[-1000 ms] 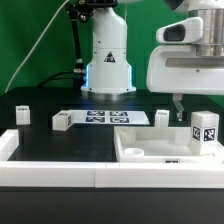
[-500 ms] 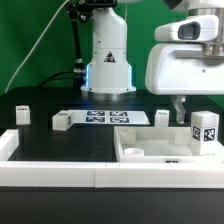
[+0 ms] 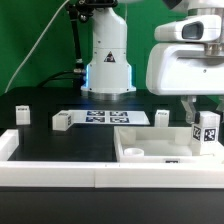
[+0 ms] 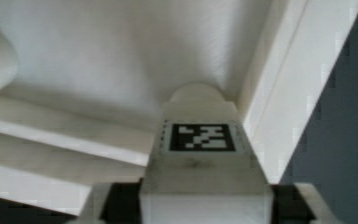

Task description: Assemble one leg

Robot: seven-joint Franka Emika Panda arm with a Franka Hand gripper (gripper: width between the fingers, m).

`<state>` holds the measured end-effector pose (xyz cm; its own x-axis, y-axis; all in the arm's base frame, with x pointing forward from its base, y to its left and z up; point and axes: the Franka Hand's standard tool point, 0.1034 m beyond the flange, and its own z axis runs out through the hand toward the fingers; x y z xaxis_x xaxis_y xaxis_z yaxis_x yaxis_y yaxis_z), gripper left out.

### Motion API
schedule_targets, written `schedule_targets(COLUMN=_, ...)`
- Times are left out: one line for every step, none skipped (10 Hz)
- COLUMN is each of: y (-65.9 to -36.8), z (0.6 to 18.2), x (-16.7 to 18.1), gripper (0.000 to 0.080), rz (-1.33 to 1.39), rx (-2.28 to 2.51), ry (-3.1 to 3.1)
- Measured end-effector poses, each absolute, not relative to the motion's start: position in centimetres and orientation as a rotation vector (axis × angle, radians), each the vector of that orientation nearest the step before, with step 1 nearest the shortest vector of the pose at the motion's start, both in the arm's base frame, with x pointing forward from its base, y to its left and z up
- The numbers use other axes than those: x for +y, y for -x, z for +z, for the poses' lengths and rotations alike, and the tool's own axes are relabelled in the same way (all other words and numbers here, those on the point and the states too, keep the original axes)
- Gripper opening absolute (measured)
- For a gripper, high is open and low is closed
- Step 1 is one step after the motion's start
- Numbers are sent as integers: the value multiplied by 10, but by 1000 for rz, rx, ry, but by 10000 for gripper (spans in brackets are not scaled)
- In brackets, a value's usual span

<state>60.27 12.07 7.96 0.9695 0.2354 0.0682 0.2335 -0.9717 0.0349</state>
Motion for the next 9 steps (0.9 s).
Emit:
schedule_targets(y=-603, z=80, x=121, gripper=290, rz=112, rx=332, ry=-3099)
schedule_targets(y=-602, z=79, x=120, gripper=290, rz=111, rx=176, ry=-3128)
schedule_targets(y=-602, z=79, x=119, gripper=291, rz=112, rx=-43, ry=-3159)
schedule_targets(y=-602, z=78, x=120, gripper=291, rz=121, rx=-242, ry=-3167)
schedule_targets(y=-602, z=78, x=119, gripper=291, rz=124, rx=-430, ry=-3165)
schedule_targets(y=-602, z=78, x=119, gripper=291, rz=128, rx=-740, ry=-3134)
schedule_targets(y=-603, z=77, x=119, gripper=291, rz=130, rx=-937, ry=-3093)
schedule_targets(y=-603, z=77, x=119, gripper=291, rz=138, rx=-1100, ry=-3045)
schedule_targets(y=-604, z=77, x=120, gripper=291, rz=155, rx=-1404, ry=-2932)
